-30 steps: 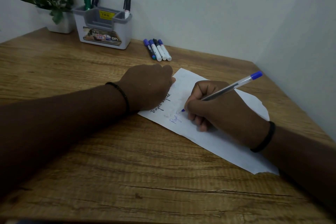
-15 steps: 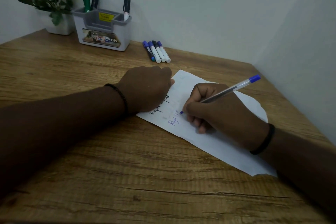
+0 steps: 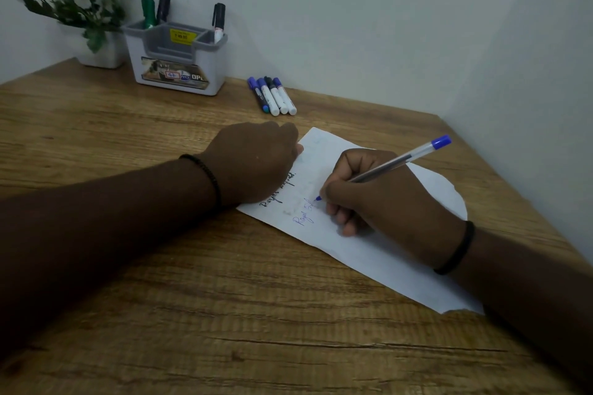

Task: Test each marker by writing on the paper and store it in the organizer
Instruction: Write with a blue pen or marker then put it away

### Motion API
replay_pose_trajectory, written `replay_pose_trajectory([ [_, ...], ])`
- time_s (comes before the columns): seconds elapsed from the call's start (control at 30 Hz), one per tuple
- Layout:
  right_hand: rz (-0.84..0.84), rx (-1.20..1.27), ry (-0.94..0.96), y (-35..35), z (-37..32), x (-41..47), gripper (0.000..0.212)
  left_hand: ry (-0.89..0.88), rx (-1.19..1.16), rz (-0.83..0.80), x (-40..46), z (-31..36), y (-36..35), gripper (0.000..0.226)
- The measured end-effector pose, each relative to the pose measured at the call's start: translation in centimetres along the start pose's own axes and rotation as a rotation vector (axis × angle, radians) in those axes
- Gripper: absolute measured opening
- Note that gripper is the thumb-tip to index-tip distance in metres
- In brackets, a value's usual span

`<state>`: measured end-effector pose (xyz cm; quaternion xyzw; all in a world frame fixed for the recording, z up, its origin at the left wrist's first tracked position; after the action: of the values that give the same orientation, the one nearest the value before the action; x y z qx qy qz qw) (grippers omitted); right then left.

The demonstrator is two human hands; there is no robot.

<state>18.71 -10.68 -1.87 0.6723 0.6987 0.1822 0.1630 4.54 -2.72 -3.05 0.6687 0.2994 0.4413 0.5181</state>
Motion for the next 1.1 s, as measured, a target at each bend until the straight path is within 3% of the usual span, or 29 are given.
replay_pose_trajectory([
  [0.93, 0.054, 0.064, -0.041, 0.1, 0.7, 0.8, 0.014, -0.039, -0.038, 0.066, -0.1, 0.0, -0.2, 0.018],
  [1.1, 0.050, 0.305, -0.044, 1.0, 0.9, 0.8, 0.004, -0.006, -0.097, 0.123, -0.5, -0.1, 0.4, 0.021],
])
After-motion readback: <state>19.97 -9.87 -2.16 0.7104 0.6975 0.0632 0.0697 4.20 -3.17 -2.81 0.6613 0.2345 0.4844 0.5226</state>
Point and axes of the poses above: each hand's wrist, its own x-axis towards the middle knuckle, its own y-axis out of the back of the hand, z = x × y, the point moved 4 cm from there along x, towards the middle knuckle, and after that the axes turned 4 degrees about z, right-handed, at the moved point
